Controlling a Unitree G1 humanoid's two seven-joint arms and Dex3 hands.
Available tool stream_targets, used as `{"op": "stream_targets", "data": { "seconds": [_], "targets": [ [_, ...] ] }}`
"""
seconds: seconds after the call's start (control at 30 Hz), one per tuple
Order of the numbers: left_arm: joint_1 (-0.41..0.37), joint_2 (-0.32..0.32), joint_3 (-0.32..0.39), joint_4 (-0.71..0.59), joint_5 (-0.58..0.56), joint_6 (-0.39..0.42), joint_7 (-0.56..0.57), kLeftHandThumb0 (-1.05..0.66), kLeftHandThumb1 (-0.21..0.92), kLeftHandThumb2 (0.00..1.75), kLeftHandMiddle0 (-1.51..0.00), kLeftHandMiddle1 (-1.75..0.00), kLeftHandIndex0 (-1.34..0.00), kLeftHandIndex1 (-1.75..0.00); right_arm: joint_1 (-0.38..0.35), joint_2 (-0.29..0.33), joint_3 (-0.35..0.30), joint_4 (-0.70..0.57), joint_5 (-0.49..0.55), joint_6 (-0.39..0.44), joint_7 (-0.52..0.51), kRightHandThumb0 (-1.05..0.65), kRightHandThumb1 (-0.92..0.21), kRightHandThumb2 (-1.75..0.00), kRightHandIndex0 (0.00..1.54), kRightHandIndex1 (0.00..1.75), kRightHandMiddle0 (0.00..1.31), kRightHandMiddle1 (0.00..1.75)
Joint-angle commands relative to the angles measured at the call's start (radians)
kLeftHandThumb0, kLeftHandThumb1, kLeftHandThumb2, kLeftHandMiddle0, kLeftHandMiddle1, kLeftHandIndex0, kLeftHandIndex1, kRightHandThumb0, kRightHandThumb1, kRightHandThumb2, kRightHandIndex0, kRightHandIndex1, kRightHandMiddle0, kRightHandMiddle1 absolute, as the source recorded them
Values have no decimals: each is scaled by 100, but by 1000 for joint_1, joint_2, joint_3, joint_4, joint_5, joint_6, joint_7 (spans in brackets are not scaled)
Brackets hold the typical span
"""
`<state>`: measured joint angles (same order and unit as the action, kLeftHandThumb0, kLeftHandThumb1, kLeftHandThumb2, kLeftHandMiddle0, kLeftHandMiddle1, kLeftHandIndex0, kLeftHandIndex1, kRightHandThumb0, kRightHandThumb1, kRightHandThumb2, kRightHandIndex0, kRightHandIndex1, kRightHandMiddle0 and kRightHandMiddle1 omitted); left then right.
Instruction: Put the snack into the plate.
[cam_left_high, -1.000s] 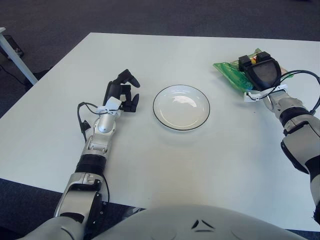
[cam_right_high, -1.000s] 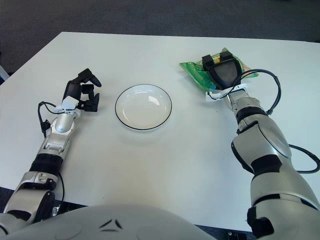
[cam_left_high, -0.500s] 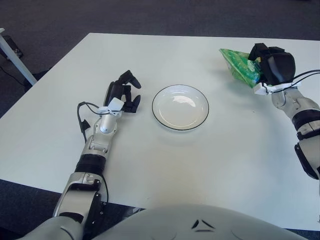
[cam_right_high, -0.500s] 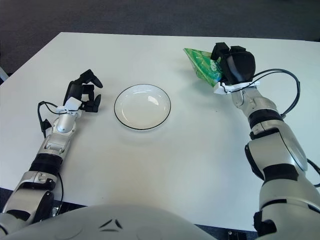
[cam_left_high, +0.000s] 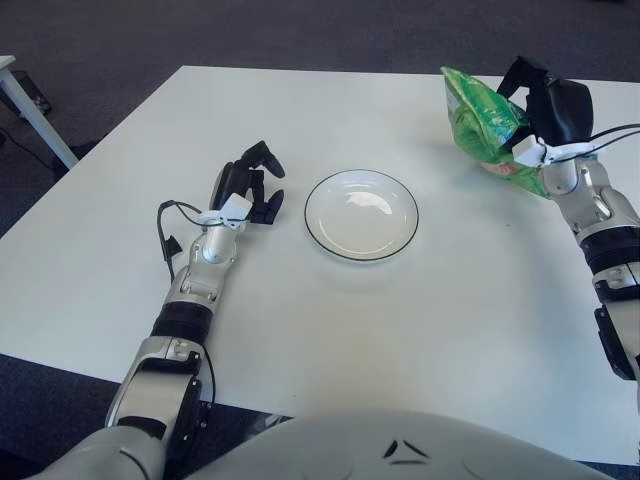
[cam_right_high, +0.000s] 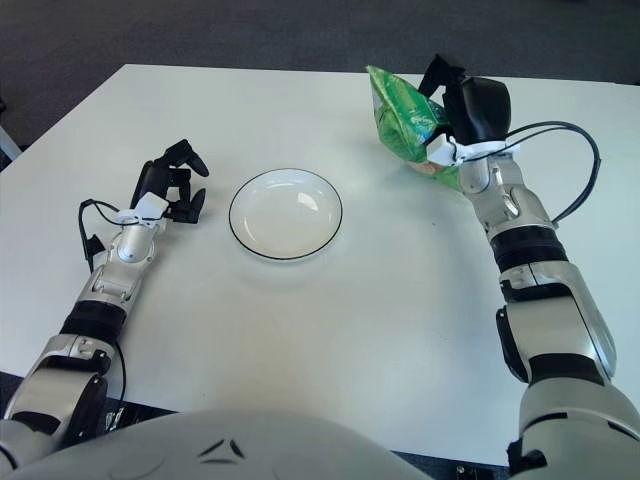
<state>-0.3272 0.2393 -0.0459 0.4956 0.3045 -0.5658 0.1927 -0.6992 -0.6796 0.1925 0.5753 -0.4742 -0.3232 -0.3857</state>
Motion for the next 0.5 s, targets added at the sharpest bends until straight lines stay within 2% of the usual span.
{"op": "stream_targets", "data": {
  "seconds": [0.0, 0.47],
  "targets": [
    [109, -24, -26, 122, 13, -28, 20, -53, 21, 145, -132, -175, -71, -175, 23, 22, -41, -76, 32, 36, 53, -48, -31, -132, 136, 175, 62, 175],
    [96, -21, -33, 165, 19, -66, 32, -53, 21, 145, -130, -175, -70, -175, 52, 71, -123, -242, 92, 74, 212, -50, -23, -142, 138, 175, 68, 175]
  ]
}}
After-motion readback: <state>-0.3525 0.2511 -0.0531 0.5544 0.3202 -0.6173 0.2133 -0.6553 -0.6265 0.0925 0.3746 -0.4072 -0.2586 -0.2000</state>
